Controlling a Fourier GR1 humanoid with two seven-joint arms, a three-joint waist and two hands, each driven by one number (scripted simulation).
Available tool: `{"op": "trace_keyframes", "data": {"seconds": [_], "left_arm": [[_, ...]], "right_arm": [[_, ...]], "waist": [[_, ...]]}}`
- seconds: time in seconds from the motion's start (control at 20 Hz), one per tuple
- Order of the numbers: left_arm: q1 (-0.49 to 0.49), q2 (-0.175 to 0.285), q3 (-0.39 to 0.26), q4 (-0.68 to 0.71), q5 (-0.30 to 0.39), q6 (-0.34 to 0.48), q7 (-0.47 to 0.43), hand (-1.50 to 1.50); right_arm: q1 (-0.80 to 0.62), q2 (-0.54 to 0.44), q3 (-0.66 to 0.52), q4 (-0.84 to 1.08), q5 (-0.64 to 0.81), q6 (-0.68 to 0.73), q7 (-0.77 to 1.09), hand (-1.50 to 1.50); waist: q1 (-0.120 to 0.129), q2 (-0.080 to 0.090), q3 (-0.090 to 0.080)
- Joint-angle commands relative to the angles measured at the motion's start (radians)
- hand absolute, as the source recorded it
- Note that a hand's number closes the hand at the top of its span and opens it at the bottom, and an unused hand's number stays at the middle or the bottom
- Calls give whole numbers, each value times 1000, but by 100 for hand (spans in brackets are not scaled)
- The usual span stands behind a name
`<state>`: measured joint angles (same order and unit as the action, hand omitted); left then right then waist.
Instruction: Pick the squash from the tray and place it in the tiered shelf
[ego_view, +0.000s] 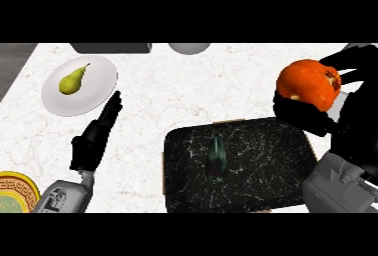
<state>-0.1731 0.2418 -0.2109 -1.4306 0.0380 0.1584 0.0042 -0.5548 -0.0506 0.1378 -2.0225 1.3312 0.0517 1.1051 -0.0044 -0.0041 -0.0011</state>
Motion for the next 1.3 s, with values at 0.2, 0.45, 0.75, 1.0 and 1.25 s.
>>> {"op": "trace_keyframes", "data": {"seconds": [0.2,0.45,0.75,1.0,1.25], "left_arm": [[-5,-9,6,-9,-6,-21,2,0],[-28,-8,35,38,-29,-24,-13,0],[-4,-23,28,-44,-23,-42,47,0],[-33,-39,33,-36,-49,-33,73,0],[26,-64,40,-9,-59,-40,-6,0]], "right_arm": [[-222,-115,-201,15,30,261,65,150],[-279,-132,-254,52,38,257,40,150],[-313,-268,-400,134,2,221,-81,150],[-394,-371,-476,232,-35,247,-129,150],[-345,-453,-475,297,-54,205,-239,150]], "waist": [[4,0,0],[5,3,0],[8,2,1],[8,2,1],[7,3,1]]}}
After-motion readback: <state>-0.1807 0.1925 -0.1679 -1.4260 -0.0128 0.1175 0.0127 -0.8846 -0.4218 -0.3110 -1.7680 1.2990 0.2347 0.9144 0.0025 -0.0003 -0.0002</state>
